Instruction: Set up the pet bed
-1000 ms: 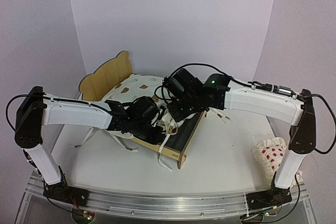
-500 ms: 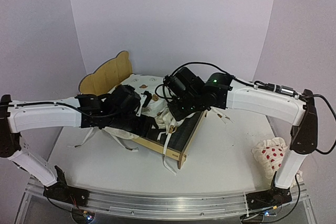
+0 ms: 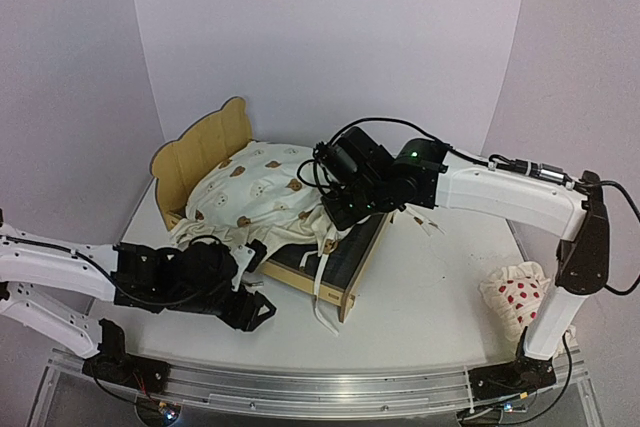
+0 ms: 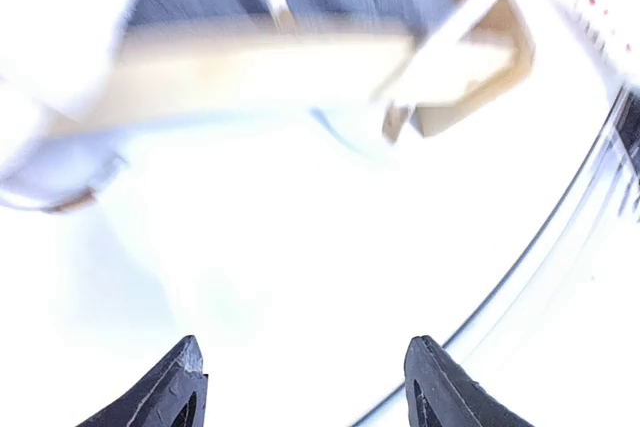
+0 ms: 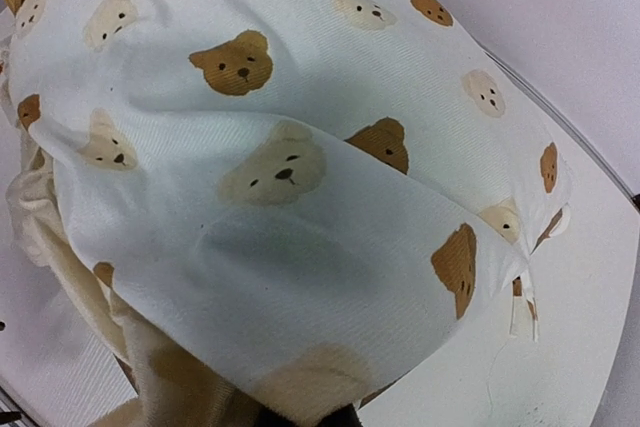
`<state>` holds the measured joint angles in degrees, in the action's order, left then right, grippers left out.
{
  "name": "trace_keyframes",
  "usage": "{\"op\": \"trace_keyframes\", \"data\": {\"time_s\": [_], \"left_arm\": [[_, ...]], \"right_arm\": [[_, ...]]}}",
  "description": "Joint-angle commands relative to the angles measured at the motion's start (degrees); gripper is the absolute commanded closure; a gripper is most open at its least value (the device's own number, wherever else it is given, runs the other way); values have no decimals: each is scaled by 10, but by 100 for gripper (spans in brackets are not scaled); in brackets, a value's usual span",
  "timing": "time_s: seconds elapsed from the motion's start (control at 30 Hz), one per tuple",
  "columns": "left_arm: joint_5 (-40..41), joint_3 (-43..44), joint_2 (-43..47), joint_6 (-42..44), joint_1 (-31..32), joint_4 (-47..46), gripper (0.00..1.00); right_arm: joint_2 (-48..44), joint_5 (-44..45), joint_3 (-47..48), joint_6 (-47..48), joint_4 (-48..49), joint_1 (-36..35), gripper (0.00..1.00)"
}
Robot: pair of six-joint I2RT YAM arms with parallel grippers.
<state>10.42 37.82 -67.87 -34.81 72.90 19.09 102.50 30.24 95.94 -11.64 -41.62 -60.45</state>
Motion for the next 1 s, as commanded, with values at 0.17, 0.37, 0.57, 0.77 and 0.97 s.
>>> {"op": "trace_keyframes", "data": {"time_s": [0.17, 0.37, 0.57, 0.77, 0.97], "left_arm": [[152, -55, -139, 27, 53, -279, 34], [186, -98, -201, 56, 53, -469, 39], [196, -84, -287, 100, 52, -567, 40], [202, -60, -356, 124, 50, -624, 40], [215, -50, -415, 136, 43, -700, 41]], "right_arm": [[-43, 8, -9, -13, 13, -1, 100], [-47, 8, -19, -18, 13, -1, 100], [-42, 3, -22, -22, 13, -1, 100], [-45, -1, -30, -27, 13, -1, 100], [-48, 0, -38, -28, 14, -1, 100]]}}
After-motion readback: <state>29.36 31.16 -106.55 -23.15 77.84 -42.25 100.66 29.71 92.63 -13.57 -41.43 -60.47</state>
